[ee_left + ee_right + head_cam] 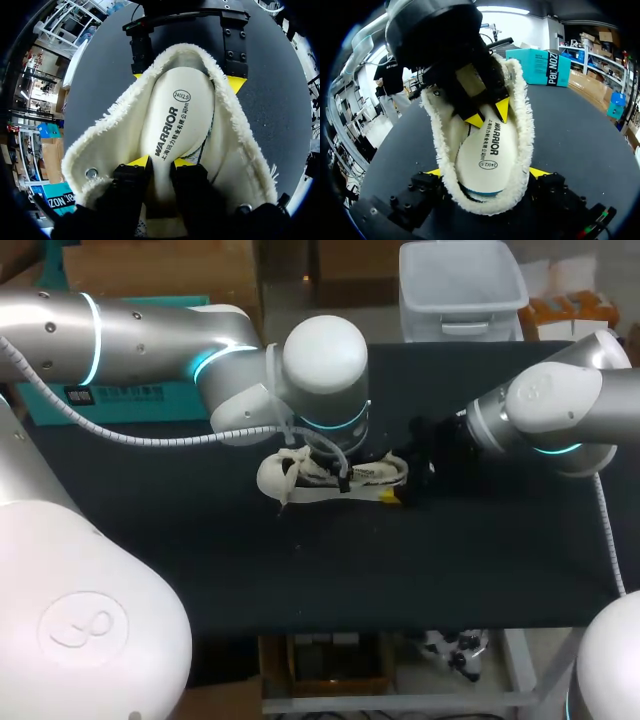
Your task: Open the shoe tongue, take the insole out of the shoe, put the insole back into the shoe, and pack the shoe into the shoebox
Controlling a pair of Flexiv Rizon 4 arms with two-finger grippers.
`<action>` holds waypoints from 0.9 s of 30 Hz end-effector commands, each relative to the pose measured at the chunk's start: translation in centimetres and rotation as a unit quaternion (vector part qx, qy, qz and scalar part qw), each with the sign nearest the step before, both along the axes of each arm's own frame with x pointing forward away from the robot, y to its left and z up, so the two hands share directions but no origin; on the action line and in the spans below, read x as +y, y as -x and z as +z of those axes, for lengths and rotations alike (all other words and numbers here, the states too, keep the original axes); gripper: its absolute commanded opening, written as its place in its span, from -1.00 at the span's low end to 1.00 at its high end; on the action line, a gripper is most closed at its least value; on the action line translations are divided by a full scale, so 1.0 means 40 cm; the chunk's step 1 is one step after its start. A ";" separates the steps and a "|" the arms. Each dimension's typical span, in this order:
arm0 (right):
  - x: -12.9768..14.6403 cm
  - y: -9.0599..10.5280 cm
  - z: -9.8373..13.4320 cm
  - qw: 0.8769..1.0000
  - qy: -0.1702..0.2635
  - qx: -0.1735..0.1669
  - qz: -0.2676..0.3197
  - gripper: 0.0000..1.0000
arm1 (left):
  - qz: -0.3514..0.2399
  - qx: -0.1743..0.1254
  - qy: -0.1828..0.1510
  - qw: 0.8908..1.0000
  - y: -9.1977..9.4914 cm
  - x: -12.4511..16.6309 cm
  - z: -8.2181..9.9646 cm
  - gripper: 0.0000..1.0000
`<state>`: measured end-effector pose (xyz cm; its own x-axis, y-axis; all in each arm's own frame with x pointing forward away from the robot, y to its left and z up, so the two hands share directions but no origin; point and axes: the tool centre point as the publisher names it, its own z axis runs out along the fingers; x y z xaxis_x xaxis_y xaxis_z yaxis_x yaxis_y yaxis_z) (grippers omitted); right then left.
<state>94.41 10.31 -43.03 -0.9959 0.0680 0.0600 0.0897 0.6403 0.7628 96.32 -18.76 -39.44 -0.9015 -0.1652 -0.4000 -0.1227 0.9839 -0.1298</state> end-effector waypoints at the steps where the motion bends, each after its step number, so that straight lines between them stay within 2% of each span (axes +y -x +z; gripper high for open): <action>1: 0.001 0.010 -0.008 1.000 -0.001 0.001 0.004 -1.00 | 0.001 0.000 0.003 1.000 -0.106 -0.026 -0.153 -1.00; 5: 0.001 0.010 -0.008 1.000 -0.001 0.001 0.004 -1.00 | -0.002 0.003 0.013 1.000 -0.095 -0.020 -0.128 -1.00; 9: 0.001 0.010 -0.008 1.000 -0.001 0.001 0.004 -1.00 | -0.009 0.017 0.029 0.999 -0.067 -0.010 -0.085 -1.00; 13: 0.001 0.010 -0.008 1.000 -0.001 0.001 0.004 -1.00 | -0.015 0.041 0.060 0.997 -0.031 -0.001 -0.013 -1.00; 20: 0.001 0.010 -0.008 1.000 -0.001 0.001 0.004 -1.00 | -0.023 0.054 0.106 0.993 0.040 -0.010 0.107 -1.00; 27: 0.001 0.010 -0.008 1.000 -0.001 0.001 0.004 -1.00 | -0.026 0.066 0.127 0.989 0.087 -0.038 0.151 -1.00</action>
<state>94.07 10.34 -42.95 -0.9963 0.0601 0.0617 0.0859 0.6397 0.7638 93.84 -20.65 -34.64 -0.9534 -0.1968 -0.2285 -0.1074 0.9296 -0.3525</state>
